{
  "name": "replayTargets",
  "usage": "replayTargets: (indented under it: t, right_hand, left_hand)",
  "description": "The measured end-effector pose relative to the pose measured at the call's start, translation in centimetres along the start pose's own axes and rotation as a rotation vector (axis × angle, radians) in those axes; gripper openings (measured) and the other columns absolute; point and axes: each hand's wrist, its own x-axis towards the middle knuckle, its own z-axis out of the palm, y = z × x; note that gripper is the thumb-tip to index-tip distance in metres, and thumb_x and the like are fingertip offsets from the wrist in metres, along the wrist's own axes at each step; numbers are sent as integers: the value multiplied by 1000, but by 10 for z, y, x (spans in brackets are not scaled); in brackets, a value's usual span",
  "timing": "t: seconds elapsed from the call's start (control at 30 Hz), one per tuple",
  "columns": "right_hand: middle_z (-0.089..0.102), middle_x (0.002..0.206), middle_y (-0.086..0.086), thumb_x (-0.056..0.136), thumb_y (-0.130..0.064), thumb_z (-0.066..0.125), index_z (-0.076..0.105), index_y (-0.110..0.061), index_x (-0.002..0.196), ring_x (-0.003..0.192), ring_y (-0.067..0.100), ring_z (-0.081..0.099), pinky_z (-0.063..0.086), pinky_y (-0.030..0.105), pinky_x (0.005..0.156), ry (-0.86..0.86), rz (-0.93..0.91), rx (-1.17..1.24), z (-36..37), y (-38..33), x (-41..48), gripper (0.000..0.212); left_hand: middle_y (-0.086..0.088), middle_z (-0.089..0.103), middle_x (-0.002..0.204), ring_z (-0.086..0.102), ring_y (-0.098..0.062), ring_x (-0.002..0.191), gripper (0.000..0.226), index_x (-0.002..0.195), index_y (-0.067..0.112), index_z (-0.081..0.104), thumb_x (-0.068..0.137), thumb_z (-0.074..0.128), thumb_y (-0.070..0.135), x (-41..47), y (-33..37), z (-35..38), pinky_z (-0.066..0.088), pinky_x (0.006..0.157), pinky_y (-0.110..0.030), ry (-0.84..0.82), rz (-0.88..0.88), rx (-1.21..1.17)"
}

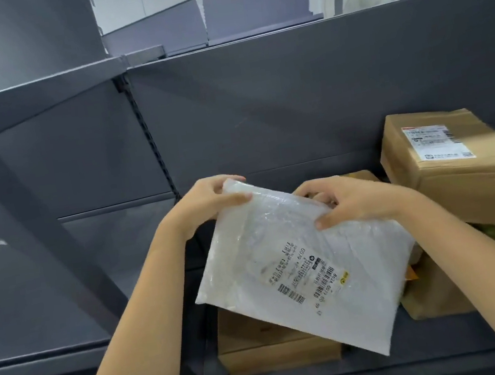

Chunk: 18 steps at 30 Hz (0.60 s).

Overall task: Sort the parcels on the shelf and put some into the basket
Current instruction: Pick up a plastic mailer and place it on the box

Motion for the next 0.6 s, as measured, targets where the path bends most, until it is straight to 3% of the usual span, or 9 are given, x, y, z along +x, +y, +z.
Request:
replayTargets:
  t: [0.07,0.17,0.27,0.33,0.4,0.5,0.6]
  right_hand:
    - [72,95,-10,79,-16,72,56,-40,115,86,9,66,53,31,80,-6,-10,-93,-4,-13,6,46]
    - [62,122,-16,79,-28,73,52,-43,123,115,8,56,44,33,100,166,42,-247,-6,-19,9,52]
    - [45,143,-13,80,-35,71,41,-34,140,135,9,38,28,41,115,693,-14,-286,-1,-11,4,67]
    - [42,146,-11,82,-36,69,37,-30,142,135,7,35,28,35,112,1007,-64,-63,8,0,1,68]
    - [35,151,-8,83,-38,67,33,-29,145,137,9,31,29,30,107,1147,6,215,21,13,3,71]
    - [29,154,0,86,-39,65,25,-26,148,140,19,31,28,40,112,1050,171,649,44,28,11,75]
    - [62,129,3,90,-27,62,47,-22,133,116,23,60,48,46,98,724,79,1109,63,30,22,46]
  left_hand:
    - [-1,75,101,73,-17,91,29,103,22,72,75,77,26,0,1,2,59,81,-32,-49,-2,-68]
    - [-11,74,95,72,-25,85,25,100,6,70,78,76,16,-3,-13,2,59,75,-38,89,12,-219]
    - [-6,75,88,71,-24,80,16,95,10,71,79,75,15,-6,-37,1,57,62,-32,288,-21,-392]
    - [-7,76,92,72,-24,82,17,97,10,71,80,72,14,-10,-51,1,57,61,-32,412,-18,-535]
    - [-14,72,103,69,-29,91,28,108,2,67,83,70,13,-12,-63,3,57,66,-35,515,-1,-669]
    - [-26,62,121,63,-39,105,39,121,-7,58,88,63,13,-17,-75,12,55,86,-50,589,79,-822]
    - [-33,56,122,60,-41,106,38,122,-14,54,94,53,12,-23,-77,32,51,90,-48,554,209,-884]
